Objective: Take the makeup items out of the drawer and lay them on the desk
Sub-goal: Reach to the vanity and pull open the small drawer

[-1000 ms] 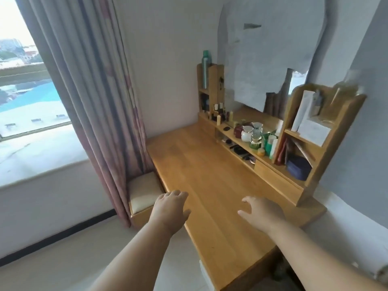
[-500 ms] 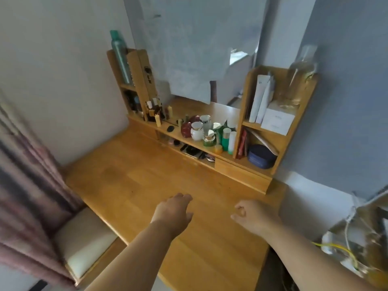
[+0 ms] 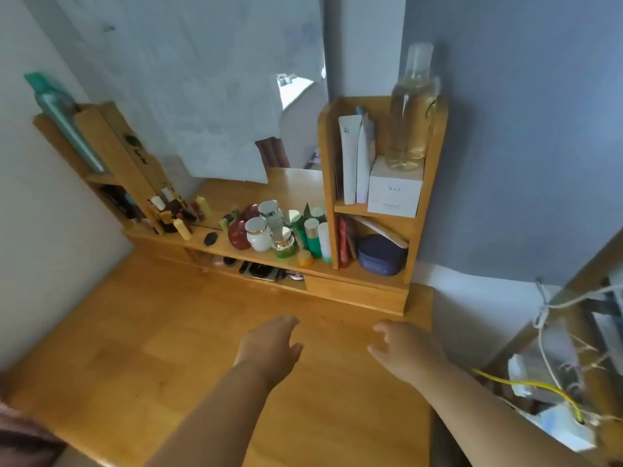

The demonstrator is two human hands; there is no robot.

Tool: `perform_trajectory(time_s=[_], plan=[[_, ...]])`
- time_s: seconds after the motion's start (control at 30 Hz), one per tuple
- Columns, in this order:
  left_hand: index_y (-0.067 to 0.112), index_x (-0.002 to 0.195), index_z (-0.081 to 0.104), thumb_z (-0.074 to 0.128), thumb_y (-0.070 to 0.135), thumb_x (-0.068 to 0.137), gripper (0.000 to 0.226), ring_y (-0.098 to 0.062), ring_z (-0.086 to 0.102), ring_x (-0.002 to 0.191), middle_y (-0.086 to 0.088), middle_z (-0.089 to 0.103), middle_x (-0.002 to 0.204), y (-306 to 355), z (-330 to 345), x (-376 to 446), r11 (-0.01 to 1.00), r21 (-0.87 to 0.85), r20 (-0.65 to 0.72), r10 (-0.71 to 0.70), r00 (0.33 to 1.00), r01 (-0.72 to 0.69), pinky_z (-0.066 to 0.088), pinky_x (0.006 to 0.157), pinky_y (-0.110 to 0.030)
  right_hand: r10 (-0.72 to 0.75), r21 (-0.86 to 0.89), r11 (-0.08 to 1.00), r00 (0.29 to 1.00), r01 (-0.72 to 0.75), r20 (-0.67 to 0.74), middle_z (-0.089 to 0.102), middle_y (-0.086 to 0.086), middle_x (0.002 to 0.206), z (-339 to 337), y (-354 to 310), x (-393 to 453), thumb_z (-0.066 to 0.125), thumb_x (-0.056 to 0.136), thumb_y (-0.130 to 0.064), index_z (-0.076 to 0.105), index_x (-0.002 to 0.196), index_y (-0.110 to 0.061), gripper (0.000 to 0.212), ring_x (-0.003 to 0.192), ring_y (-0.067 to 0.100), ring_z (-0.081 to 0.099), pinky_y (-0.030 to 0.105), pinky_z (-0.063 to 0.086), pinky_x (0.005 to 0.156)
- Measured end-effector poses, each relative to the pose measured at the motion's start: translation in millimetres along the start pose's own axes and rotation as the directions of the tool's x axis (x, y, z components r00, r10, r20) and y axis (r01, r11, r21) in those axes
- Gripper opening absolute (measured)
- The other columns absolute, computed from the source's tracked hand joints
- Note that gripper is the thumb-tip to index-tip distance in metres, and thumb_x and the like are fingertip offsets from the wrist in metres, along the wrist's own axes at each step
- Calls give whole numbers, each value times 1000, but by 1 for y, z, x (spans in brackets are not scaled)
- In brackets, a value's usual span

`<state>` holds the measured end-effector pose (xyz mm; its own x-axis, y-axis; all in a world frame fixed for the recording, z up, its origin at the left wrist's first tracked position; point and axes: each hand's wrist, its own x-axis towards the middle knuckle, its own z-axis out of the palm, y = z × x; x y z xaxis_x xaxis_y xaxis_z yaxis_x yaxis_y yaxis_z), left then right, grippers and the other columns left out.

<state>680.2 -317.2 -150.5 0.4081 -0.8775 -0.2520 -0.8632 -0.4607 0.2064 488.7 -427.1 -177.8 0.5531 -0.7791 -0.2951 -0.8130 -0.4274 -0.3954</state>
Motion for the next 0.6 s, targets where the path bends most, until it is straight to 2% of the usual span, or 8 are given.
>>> perform_trajectory(time_s=[0.2, 0.4, 0.5, 0.6], plan=[[27, 132, 38, 51, 37, 89, 46, -18, 50, 119, 5, 49, 135, -37, 10, 49, 989, -20, 40, 146, 988, -146, 46, 95, -36, 168, -8, 986, 984, -169, -66, 58, -4, 126, 17, -19, 17, 48, 89, -45, 43, 131, -27, 46, 113, 15, 54, 31, 48, 86], [26, 134, 36, 52, 36, 89, 49, -19, 50, 119, 4, 48, 136, -82, 10, 90, 957, -60, 103, 289, 952, -284, 44, 93, -31, 376, 52, 927, 921, -373, -105, 60, -5, 122, 37, -51, 20, 48, 88, -49, 45, 129, -27, 47, 109, 15, 56, 29, 47, 83], [24, 135, 36, 53, 35, 89, 50, -18, 49, 120, 2, 49, 136, -92, 12, 107, 955, -129, 131, 282, 950, -266, 41, 93, -29, 460, 182, 880, 882, -438, -102, 59, -2, 125, 42, -56, 21, 53, 86, -47, 47, 128, -26, 47, 111, 16, 55, 28, 45, 84], [24, 132, 40, 59, 34, 86, 51, -18, 53, 113, -1, 53, 131, -94, 24, 125, 938, -312, 136, 201, 970, -151, 45, 91, -30, 548, 317, 809, 830, -495, -101, 58, -1, 124, 44, -47, 28, 57, 84, -45, 46, 129, -24, 50, 108, 18, 56, 29, 46, 82]])
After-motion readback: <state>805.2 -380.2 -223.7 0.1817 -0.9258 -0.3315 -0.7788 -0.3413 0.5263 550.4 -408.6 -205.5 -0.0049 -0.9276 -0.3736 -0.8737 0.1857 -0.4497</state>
